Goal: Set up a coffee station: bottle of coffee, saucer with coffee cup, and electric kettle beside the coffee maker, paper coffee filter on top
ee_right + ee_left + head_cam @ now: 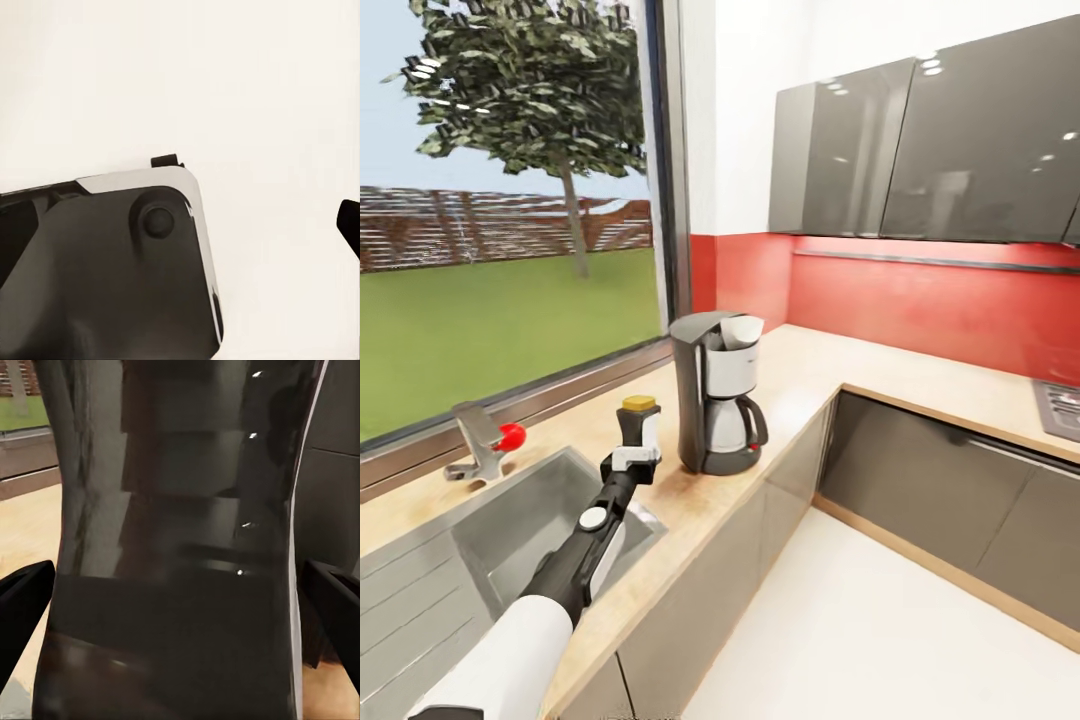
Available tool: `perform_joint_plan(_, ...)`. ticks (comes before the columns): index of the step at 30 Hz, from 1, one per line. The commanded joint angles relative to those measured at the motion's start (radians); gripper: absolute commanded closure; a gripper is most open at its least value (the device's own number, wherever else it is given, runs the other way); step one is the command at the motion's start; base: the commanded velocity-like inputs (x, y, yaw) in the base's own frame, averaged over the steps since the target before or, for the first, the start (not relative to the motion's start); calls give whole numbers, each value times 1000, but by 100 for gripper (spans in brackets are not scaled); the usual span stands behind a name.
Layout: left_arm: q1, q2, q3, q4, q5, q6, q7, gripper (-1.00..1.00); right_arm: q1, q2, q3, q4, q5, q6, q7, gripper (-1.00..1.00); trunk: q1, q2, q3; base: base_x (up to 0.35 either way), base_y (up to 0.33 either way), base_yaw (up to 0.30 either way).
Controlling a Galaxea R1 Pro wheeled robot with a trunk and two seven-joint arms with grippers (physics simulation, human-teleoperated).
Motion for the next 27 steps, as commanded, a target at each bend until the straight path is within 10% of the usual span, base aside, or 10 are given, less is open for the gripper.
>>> perform_joint_plan(1,-1,0,-1,1,-4,-3,5,100,-1,0,-8,1,10,-4,5,-100,1,-2,-2,1,-270,274)
perform_joint_plan(27,49,-1,-6,4,-4,-6,4,100,-1,-1,-9,1,10,-4,5,-100,1,-2,-2,83,-47,120)
